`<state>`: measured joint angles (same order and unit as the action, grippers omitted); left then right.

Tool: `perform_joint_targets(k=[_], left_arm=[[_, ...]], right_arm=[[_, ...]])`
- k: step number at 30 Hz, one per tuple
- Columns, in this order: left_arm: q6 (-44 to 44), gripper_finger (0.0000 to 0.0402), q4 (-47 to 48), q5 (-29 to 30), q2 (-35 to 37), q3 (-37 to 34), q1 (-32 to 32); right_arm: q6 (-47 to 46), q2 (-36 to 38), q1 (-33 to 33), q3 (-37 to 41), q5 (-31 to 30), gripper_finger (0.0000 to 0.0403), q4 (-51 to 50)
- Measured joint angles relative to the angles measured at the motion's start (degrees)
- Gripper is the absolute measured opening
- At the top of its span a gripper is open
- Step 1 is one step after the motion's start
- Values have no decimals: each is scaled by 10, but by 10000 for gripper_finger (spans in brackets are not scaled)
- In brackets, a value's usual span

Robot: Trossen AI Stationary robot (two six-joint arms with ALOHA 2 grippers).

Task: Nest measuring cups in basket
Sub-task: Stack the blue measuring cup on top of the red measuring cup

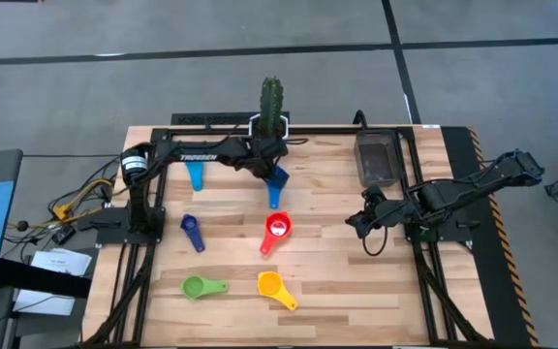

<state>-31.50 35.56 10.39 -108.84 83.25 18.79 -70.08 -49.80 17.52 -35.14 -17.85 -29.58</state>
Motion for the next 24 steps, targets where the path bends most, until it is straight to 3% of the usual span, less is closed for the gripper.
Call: perform_joint_targets(k=[12,24], left_arm=[[124,0,157,31,0,148,-6],[229,0,248,-56,0,254,-55]], right_arm=[[0,0,-4,0,-1,132,0],[1,0,-20,0,-2,122,0]])
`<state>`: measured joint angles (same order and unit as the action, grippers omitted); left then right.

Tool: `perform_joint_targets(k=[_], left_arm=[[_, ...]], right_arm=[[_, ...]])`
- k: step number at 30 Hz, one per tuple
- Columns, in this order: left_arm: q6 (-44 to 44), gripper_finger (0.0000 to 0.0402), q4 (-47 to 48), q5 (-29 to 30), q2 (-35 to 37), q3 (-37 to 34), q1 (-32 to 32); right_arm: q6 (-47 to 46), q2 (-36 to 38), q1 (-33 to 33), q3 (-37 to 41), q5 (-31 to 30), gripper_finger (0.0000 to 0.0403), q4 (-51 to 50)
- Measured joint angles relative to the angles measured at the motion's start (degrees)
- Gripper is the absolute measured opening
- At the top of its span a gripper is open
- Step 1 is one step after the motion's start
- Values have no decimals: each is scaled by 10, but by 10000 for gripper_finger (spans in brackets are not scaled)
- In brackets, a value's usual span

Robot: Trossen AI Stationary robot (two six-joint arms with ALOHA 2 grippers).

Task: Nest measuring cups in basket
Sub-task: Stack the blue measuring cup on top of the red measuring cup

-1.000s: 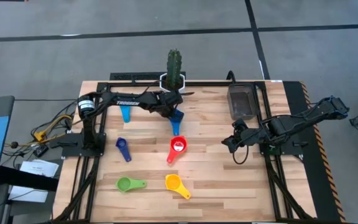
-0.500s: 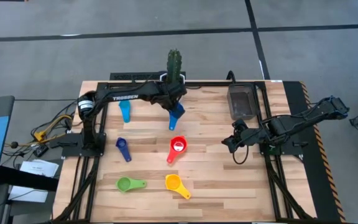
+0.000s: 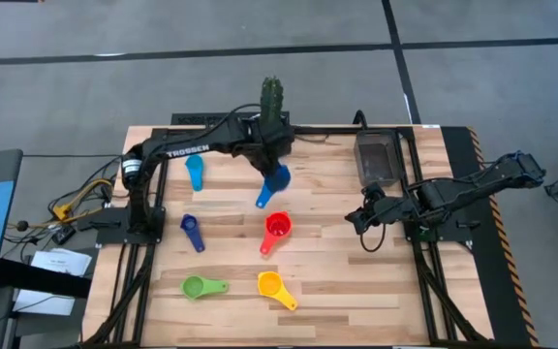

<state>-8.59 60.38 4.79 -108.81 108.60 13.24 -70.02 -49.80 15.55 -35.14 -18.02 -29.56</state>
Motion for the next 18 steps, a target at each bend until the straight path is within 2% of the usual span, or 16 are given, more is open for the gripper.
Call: perform_joint_targets(k=[6,10,13,18], left_arm=[[10,0,2,-6,0,0,-53],[-30,0,-8,11,0,-6,-84],[-92,0,-44,39,0,-37,-97],[-145,0,-88,37,-1,-112,-107]], right_arm=[[0,0,0,0,0,121,0],[1,0,0,0,0,122,0],[7,0,-6,0,0,122,0],[12,0,-22,0,1,119,2]])
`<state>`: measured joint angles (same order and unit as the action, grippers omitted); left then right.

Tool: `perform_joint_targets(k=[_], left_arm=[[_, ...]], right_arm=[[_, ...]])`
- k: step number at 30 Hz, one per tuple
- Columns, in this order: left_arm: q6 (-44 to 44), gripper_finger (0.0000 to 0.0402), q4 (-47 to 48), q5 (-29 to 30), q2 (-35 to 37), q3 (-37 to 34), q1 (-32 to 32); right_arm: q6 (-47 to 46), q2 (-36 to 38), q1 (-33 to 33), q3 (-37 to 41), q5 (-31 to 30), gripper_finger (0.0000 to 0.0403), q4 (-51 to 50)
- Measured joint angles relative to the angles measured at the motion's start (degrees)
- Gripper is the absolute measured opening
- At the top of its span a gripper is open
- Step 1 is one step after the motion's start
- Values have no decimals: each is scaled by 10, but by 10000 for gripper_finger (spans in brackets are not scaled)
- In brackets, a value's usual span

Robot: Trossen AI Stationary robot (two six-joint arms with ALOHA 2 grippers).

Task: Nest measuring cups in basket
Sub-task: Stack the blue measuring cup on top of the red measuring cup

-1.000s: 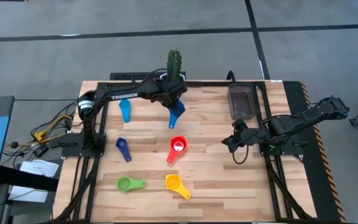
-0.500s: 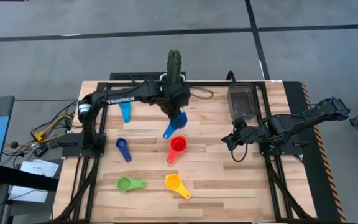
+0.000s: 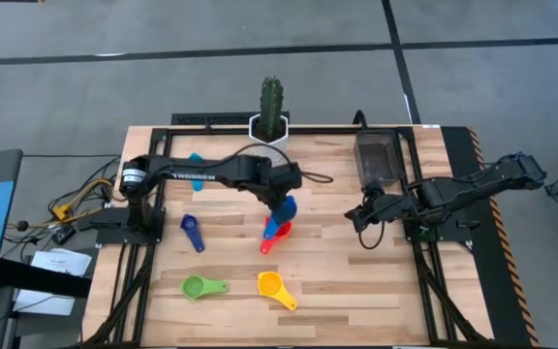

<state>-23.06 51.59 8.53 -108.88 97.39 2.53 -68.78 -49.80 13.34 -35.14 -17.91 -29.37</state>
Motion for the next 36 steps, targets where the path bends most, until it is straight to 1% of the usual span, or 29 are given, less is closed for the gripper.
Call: perform_joint_targets(k=[7,18,23,31,36], left_arm=[[-12,0,4,-8,0,-45,-10],[-40,0,-73,-8,0,-101,-11],[-60,1,-94,-8,0,-122,-14],[-78,42,-106,-7,0,-133,-15],[-88,71,-93,-6,0,-122,-15]], right_arm=[[3,0,0,0,6,119,1],[2,0,0,0,11,119,4],[3,0,0,0,11,119,16],[2,0,0,0,13,131,16],[2,0,0,0,15,143,16]])
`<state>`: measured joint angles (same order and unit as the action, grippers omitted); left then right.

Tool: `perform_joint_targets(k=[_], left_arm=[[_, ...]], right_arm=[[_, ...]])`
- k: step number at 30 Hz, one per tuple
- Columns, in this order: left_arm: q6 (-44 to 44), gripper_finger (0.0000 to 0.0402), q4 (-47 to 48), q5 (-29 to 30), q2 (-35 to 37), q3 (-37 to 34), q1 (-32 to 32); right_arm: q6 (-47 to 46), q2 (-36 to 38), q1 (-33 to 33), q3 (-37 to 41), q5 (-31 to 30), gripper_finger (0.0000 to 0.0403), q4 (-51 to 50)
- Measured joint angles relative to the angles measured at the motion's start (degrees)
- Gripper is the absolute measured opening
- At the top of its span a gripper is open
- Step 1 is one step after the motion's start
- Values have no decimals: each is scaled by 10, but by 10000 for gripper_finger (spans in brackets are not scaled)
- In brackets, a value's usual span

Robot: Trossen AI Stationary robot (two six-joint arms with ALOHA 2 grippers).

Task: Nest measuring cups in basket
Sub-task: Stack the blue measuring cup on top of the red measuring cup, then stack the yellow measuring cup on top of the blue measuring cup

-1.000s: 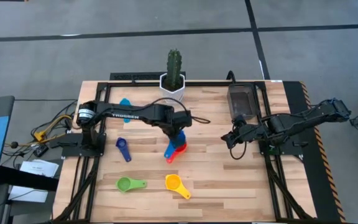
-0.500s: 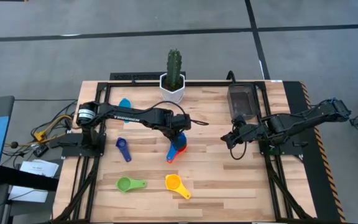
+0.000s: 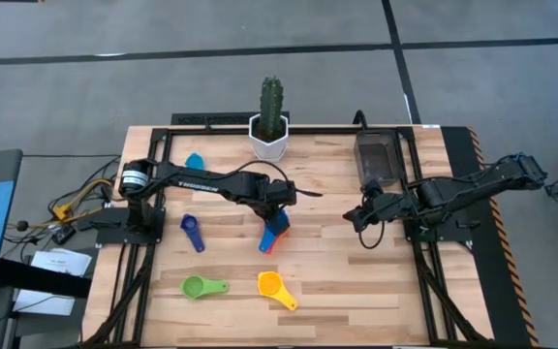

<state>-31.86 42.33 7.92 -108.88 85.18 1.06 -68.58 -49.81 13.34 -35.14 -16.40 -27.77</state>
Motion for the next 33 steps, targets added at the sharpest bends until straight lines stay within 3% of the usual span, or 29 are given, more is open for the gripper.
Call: perform_joint_targets(k=[7,13,26,33], left_arm=[[-90,93,95,-1,0,43,-5],[-124,89,148,19,0,39,-53],[-211,69,111,75,32,31,-111],[-364,69,105,115,51,31,-181]], right_arm=[[-4,0,0,0,0,153,0],[-4,0,0,0,0,148,0],[29,-1,0,0,1,141,-1],[44,-1,5,0,14,153,5]])
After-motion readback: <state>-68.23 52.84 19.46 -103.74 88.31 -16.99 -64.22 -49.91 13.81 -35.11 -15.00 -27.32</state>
